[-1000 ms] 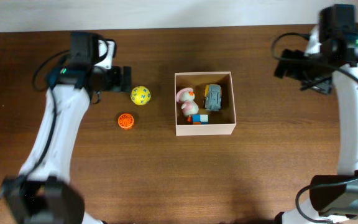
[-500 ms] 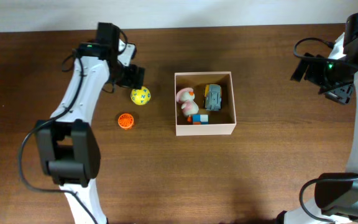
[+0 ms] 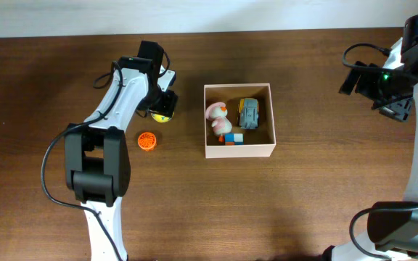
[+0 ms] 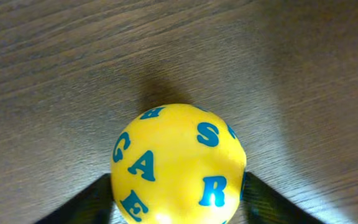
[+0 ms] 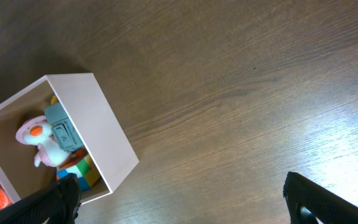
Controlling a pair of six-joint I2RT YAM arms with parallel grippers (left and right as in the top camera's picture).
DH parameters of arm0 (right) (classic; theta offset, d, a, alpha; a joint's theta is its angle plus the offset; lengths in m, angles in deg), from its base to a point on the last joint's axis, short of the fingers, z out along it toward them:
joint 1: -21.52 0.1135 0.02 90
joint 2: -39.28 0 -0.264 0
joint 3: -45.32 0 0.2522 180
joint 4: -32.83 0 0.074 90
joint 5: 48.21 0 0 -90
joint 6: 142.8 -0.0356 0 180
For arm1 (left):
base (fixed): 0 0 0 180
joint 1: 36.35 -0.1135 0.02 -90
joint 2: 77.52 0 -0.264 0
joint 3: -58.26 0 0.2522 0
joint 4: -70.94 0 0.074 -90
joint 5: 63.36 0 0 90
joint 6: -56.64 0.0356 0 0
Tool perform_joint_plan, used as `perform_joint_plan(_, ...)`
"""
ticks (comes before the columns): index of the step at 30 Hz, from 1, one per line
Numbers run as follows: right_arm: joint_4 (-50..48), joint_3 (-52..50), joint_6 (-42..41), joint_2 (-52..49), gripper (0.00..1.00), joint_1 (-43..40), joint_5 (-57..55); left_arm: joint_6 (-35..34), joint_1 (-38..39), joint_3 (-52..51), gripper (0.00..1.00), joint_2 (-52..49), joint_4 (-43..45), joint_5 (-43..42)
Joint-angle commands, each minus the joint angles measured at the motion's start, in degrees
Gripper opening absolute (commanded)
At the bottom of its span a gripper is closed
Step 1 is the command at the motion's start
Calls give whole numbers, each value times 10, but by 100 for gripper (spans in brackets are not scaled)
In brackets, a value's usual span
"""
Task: Pack container
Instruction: 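Reach the left gripper to the yellow lettered ball and grasp it, then carry the yellow ball over the box and drop it in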
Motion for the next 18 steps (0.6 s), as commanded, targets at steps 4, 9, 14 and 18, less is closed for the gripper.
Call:
perform_joint_plan(4,-1,5,3,5,99,-1,6,2,0,8,51,2,-2,12)
perform_joint_plan(9,0,5,3,5,99,-1,6,2,1,13,30,4,-16,-5)
perform_joint_plan(14,-1,5,4,5,99,-1,6,1,1,114,31,12,-99,-7)
perform_joint_plan(18,0,5,3,5,99,-1,6,1,9,261,28,16,-187,-20)
